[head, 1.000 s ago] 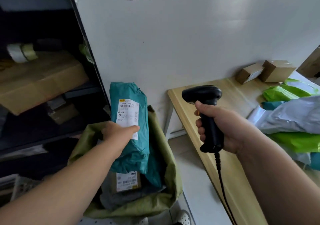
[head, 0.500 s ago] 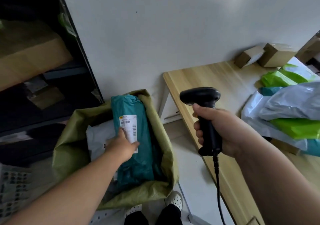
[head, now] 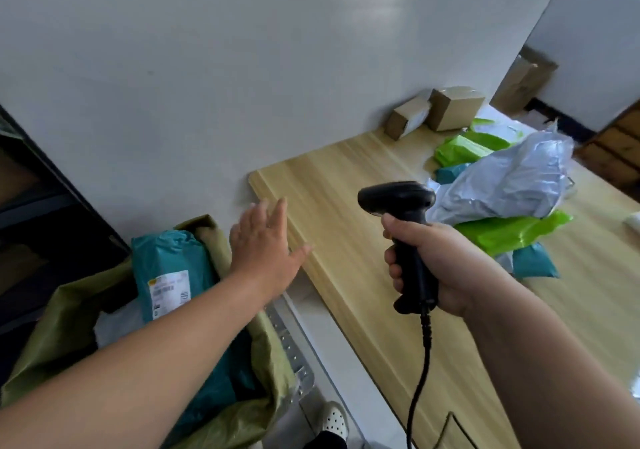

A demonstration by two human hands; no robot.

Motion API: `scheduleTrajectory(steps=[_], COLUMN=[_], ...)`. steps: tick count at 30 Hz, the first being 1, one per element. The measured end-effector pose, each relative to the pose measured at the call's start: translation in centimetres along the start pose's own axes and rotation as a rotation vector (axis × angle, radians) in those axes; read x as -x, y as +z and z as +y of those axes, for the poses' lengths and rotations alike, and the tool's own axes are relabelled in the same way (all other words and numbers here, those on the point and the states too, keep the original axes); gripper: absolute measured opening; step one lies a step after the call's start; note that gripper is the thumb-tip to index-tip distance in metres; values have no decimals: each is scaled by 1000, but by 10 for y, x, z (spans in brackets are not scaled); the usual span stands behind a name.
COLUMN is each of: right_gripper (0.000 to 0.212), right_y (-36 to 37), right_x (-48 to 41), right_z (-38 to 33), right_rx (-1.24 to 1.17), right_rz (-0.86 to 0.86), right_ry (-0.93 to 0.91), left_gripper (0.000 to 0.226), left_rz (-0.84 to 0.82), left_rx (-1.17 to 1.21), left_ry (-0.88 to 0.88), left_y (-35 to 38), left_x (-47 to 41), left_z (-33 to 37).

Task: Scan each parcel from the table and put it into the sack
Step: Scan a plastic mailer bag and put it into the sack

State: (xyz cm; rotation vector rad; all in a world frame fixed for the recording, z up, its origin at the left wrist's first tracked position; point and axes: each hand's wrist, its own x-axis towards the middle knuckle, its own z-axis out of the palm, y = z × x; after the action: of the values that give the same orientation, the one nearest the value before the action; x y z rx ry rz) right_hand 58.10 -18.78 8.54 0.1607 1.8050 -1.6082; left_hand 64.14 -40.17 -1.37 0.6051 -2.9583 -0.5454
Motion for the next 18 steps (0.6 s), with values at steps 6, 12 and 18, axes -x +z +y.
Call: scheduleTrajectory(steps=[6, 12, 18], right_gripper=[30, 29, 41], right_y=[-80, -159, -216], right_x=[11, 16, 20], right_z=[-10, -11, -17], right_rx=[-82, -178, -227], right_rz=[124, 210, 250], right_ry=[-71, -125, -192], left_gripper=[87, 87, 99], left_rz=[-81, -172, -299], left_rx=[29, 128, 214], left_ry=[183, 382, 527], left_y=[0, 15, 41], left_x=[-41, -69, -88], left_z=[113, 220, 301])
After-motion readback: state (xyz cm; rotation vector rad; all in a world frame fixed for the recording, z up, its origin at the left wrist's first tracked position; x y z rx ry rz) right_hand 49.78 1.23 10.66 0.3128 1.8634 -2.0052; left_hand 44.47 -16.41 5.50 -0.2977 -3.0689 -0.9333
